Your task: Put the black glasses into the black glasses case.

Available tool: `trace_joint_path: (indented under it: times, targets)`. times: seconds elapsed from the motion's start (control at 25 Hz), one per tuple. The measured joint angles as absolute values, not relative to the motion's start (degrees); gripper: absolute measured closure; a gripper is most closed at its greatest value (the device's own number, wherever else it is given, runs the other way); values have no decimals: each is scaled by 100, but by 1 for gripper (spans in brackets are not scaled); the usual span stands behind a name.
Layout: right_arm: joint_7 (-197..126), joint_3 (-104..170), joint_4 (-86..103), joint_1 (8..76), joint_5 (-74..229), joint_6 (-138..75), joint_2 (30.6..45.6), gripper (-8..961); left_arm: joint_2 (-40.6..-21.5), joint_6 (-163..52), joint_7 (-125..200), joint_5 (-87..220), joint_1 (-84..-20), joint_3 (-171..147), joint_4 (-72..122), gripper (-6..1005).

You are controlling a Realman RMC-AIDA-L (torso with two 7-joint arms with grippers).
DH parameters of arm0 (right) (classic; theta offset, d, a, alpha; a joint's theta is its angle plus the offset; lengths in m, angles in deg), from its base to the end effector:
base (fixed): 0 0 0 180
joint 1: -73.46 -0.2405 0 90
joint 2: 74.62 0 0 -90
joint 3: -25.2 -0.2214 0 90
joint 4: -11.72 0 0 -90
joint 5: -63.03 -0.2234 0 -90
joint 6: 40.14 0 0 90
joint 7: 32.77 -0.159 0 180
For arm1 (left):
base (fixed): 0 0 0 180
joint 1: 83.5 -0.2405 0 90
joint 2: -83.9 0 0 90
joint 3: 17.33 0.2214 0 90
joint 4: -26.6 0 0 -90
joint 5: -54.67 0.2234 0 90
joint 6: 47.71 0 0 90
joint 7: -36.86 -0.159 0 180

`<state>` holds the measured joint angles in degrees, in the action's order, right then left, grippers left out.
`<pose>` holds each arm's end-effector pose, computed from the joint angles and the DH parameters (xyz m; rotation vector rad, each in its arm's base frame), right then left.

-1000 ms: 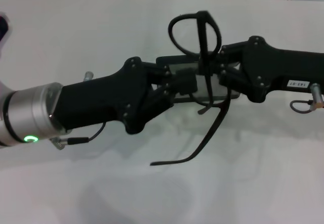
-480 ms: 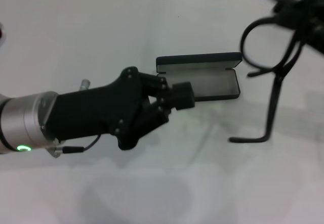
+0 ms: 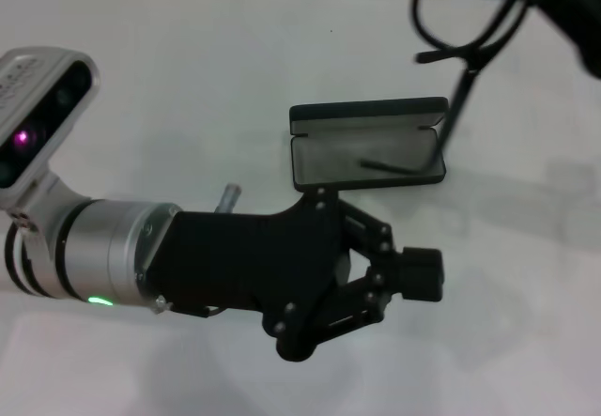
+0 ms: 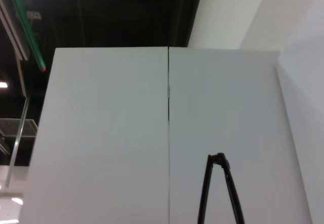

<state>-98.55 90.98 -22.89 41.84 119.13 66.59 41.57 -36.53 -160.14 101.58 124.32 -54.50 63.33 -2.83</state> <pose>0.1182 0.3166 0.0590 -2.4286 -0.0612 1.7482 -0.1332 0.2399 -0.0305 2.4827 0.0862 1.4247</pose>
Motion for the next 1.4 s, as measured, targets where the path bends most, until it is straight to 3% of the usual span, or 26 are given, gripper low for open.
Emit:
trace_joint_path:
  times: [0.2, 1.4]
  targets:
    - [-9214, 9598, -1651, 3824, 11909, 6188, 4157, 853, -3638, -16008, 9842, 11577, -5514, 6755, -275, 949]
    - [-9016, 11211, -1729, 3699, 11810, 5020, 4157, 853, -3615, -15357, 9858, 10688, -5508, 6718, 387, 948]
